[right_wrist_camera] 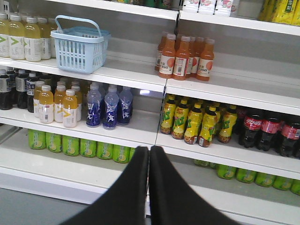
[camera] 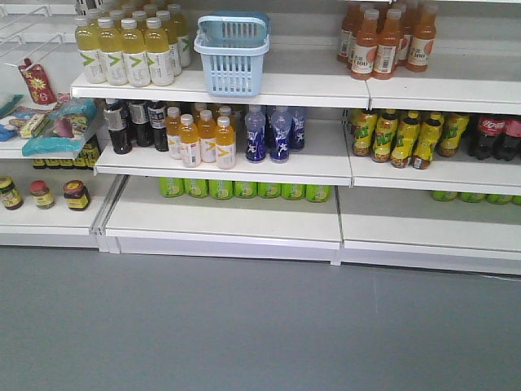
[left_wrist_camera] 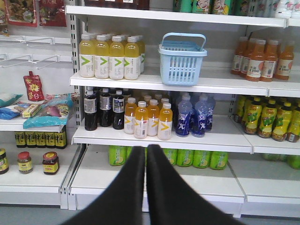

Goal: Place coke in basket with both arms
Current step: 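Drive closer to the shelf, centering on the light-blue basket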

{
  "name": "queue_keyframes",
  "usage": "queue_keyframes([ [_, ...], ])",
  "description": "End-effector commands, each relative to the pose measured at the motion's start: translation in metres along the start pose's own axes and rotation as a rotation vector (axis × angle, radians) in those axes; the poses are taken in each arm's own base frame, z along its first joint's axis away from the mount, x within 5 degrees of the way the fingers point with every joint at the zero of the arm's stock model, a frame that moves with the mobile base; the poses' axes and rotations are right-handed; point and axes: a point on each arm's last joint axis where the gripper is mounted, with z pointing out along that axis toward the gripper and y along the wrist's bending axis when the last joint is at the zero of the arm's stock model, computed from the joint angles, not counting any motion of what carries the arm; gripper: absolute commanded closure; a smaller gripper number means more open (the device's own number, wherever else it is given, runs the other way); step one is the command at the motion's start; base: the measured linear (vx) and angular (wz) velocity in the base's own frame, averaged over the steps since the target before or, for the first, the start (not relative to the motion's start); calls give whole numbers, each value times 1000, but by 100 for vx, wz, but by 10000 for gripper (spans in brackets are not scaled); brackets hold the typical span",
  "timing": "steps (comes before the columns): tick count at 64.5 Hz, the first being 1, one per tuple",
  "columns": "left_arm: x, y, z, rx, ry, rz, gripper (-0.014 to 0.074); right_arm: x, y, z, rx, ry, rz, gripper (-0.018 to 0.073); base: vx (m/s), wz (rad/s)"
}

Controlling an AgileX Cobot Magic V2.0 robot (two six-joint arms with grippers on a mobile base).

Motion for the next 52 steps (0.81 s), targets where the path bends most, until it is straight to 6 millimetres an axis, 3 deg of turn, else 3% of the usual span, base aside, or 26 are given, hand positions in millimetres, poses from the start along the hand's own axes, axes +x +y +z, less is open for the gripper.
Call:
queue_keyframes([
  [1, -7, -2, -2, 22, -86, -18, 603, -4, 2, -1, -13, -74, -23, 564, 18, 5],
  [52, -7, -2, -2, 22, -86, -18, 603, -4, 2, -1, -13, -74, -23, 564, 17, -2],
])
